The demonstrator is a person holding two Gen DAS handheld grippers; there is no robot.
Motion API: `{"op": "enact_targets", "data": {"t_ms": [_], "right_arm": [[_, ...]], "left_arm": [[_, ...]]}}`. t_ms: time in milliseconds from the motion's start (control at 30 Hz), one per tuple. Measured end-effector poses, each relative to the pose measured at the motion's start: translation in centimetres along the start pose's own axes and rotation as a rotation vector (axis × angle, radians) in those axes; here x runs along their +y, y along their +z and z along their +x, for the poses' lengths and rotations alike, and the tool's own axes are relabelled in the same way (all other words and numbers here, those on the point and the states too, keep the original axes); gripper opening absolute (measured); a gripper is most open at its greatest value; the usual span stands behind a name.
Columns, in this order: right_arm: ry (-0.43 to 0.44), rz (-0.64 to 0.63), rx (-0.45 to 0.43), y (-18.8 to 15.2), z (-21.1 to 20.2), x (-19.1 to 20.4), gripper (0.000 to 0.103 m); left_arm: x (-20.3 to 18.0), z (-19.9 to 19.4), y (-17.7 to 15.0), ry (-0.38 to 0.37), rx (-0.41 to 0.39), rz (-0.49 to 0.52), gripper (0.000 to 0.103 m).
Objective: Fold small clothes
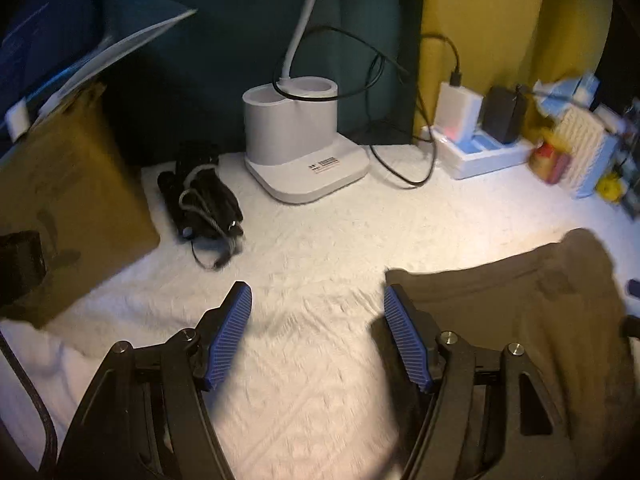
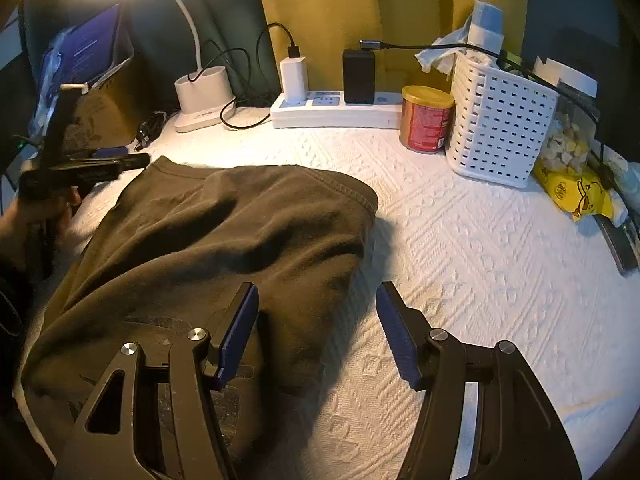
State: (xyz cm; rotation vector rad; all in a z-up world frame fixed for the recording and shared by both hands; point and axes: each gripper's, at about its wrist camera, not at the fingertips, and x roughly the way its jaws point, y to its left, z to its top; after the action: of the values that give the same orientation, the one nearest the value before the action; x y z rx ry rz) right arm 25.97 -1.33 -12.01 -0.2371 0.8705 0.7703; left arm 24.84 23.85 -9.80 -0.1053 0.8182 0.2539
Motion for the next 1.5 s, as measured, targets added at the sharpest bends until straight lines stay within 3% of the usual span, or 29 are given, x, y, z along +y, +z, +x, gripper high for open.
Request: {"op": "enact_targets", "data": {"t_ms": [133,333,567,833,1167,1233,1333,1467,1500], "right_arm": [[0.000,0.005,0.003,-0.3,-0.2,0.1,0.065],[-0.001,0.004,0.001,-0.9,-1.1,0.7,0.065],[-0.005,0.003,-0.013,-1.9,-3.4,2.1,0.065],[-0.016,0.001,-0.033,-4.4,-6.6,3.4,0.065],[-0.022,0.027,-0.033,-8.0,-8.8,3.8,0.065],[-0.021,0.029,-0.032,-8.6,-9.2,4.1,0.065],[-0.015,0.026,-0.031,-9.4,-9.6,4.6,0.065],[-0.005,0.022,-0.029,-10.3,-10.0,5.2,0.065],[-0.003,0.023,-0.028,-10.5,-10.0,5.3,0.065]], "left_arm": [[-0.7,-2.1,-2.0,-0.063,0.024,0.027,0.069],[-1.6,-3.9,-6.0,-0.058,0.068,0.046,0.069],[-1.5,-6.0,-8.9,-0.084,0.085,0.000,0.069],[-2.8,-10.1,-12.1,-0.089,0.025,0.006,0.069],[-4.9,-12.7,-16.2,-0.162,0.050,0.049,0.068],[-5.5,-13.1,-17.0,-0.180,0.058,0.070,0.044],[-6.5,-13.6,-17.9,-0.224,0.080,0.104,0.025],[-7.6,-14.1,-18.9,-0.259,0.105,0.123,0.023],[-7.8,-14.2,-19.1,-0.265,0.111,0.122,0.016]]}}
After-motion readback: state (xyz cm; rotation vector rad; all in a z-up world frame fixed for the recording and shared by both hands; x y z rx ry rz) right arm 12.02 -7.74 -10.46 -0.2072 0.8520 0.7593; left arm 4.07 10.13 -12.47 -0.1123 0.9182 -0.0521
